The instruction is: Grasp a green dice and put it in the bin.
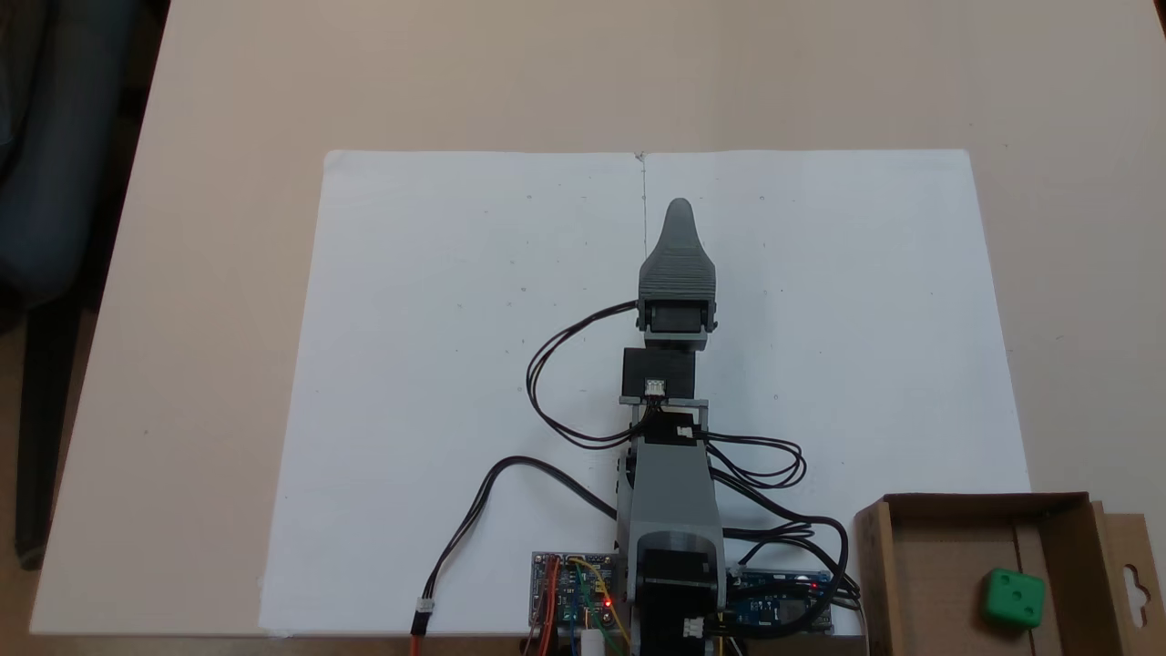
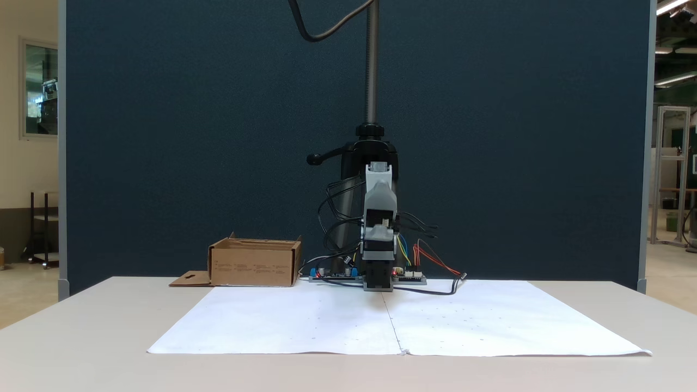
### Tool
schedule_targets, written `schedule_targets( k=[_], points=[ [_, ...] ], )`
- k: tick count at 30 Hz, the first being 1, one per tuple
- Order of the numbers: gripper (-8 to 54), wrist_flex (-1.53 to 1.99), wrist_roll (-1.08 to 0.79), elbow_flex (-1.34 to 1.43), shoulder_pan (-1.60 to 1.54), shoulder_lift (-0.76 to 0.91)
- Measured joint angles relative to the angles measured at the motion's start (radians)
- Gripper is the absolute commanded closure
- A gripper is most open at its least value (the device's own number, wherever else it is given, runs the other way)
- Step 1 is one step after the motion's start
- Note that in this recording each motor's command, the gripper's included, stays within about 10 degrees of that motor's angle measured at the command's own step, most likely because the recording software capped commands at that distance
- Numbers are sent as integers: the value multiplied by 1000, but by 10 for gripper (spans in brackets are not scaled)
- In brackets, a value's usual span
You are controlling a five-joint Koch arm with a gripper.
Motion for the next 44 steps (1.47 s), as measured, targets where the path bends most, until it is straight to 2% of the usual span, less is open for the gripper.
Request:
schedule_targets(
  k=[44],
  points=[
    [6,-48,-8,0,-51,0]
  ],
)
